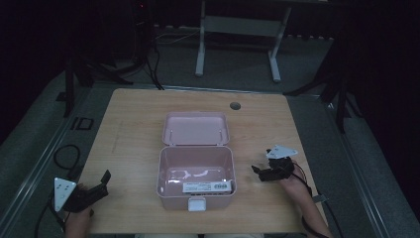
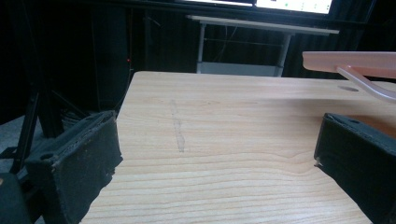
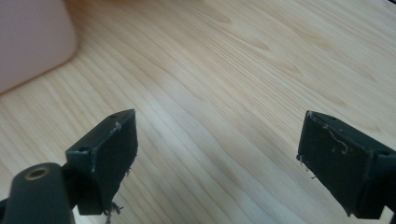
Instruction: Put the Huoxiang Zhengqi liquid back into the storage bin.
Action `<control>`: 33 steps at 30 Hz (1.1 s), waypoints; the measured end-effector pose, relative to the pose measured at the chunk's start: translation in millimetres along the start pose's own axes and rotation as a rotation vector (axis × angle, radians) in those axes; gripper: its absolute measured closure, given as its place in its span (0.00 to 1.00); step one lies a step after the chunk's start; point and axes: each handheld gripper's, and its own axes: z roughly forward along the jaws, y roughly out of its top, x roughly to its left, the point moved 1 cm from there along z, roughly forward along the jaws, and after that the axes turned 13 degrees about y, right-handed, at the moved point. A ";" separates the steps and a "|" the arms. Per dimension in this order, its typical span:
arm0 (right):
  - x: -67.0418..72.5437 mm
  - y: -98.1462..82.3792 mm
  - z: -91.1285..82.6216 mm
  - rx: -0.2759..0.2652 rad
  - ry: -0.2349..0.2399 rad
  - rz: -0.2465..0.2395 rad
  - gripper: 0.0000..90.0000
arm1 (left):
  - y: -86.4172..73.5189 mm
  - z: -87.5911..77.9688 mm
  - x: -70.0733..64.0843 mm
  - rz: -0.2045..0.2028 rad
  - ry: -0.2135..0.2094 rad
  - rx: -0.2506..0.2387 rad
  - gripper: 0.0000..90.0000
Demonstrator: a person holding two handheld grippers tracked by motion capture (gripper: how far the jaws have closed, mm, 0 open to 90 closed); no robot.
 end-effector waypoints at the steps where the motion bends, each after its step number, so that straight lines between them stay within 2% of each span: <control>1: -2.2 -5.9 -3.0 -0.022 -0.011 0.020 0.13 | 0.0 0.0 0.0 0.001 0.000 0.000 0.01; 11: -16.6 -31.4 -22.7 -0.128 -0.069 0.111 0.13 | 0.0 0.0 -0.1 0.001 0.002 0.000 0.01; 25: -37.1 -61.4 -52.1 -0.291 -0.133 0.284 0.13 | 0.0 -0.3 -0.3 0.004 0.002 0.000 0.01; 30: -42.0 -69.1 -56.7 -0.328 -0.185 0.348 0.13 | 0.0 -0.4 -0.5 0.007 0.002 0.001 0.01; 33: -44.0 -70.7 -58.8 -0.347 -0.188 0.370 0.13 | 0.0 -0.4 -0.4 0.007 0.002 0.001 0.01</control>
